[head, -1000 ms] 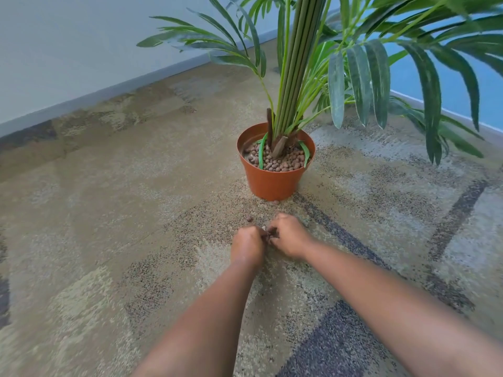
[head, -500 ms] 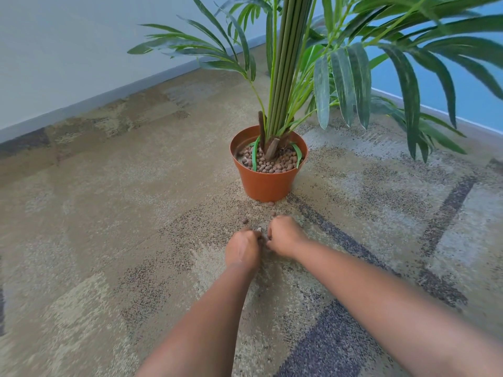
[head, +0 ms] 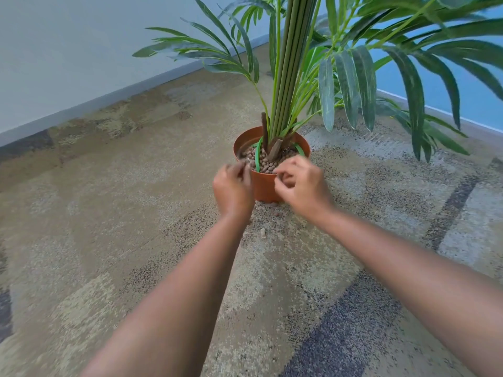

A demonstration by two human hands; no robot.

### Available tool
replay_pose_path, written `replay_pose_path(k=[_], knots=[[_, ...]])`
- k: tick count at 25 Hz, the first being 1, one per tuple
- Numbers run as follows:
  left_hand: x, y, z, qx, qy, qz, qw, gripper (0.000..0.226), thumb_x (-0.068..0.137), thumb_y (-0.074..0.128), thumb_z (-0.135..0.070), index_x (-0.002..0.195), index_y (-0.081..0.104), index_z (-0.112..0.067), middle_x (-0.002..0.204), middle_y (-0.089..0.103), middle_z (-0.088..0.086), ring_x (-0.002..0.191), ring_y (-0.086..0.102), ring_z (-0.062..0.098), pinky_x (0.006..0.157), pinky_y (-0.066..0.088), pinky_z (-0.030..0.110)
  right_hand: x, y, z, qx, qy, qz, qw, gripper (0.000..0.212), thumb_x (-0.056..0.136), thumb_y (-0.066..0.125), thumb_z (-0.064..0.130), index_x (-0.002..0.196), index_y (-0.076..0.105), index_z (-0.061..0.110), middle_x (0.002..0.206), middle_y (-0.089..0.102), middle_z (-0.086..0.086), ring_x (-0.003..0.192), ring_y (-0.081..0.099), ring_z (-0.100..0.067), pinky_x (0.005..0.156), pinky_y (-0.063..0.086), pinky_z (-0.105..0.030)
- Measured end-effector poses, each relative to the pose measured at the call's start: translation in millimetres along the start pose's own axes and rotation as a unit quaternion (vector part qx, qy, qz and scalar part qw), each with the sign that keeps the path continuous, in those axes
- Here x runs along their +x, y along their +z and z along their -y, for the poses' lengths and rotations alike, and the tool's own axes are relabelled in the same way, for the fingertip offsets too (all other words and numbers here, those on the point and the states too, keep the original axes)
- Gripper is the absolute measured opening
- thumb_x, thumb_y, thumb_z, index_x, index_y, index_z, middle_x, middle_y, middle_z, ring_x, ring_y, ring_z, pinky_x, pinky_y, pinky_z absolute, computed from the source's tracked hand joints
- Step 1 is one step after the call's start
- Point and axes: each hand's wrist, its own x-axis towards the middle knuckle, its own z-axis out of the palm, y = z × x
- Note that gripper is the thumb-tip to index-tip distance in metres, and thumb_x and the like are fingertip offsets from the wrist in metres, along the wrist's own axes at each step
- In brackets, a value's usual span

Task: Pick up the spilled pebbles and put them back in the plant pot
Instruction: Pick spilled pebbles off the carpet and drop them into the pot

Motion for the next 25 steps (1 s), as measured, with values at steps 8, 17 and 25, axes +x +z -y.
replay_pose_path(k=[8, 17, 25], knots=[[55.1, 14.5, -34.1, 0.051, -0.011, 0.109, 0.993, 0.023, 0.086, 0.072, -0.019, 0.106, 0.074, -0.009, 0.102, 0.075, 0.007, 0.072, 0.062, 0.010, 0.063, 0.046, 0.019, 34.6, -8.7, -14.4, -0.007, 0.061, -0.092, 0.994, 0.024, 0.091, 0.065, 0.004, 0.114, 0.070, 0.001, 0.111, 0.070, -0.019, 0.090, 0.069, -0.026, 0.079, 0.061, -0.038], [-64.3, 14.0, 93.2, 0.119, -0.072, 0.219, 0.966, 0.048, 0.092, 0.060, -0.017, 0.138, 0.047, -0.019, 0.143, 0.048, 0.001, 0.130, 0.046, 0.018, 0.111, 0.036, 0.037, -64.1, 54.3, -53.0, -0.166, 0.121, 0.311, 0.928, 0.059, 0.093, 0.057, 0.003, 0.147, 0.041, 0.020, 0.156, 0.035, -0.004, 0.141, 0.035, -0.026, 0.117, 0.031, -0.053], [-68.5, 18.3, 87.5, 0.141, 0.020, 0.402, 0.904, 0.063, 0.098, 0.041, -0.014, 0.154, 0.013, -0.012, 0.164, 0.006, 0.009, 0.149, 0.014, 0.030, 0.121, 0.017, 0.046, -35.8, 85.4, -51.9, -0.257, 0.055, 0.382, 0.886, 0.086, 0.086, 0.051, -0.007, 0.157, 0.010, 0.018, 0.166, 0.008, -0.001, 0.152, 0.004, -0.026, 0.122, 0.013, -0.052]])
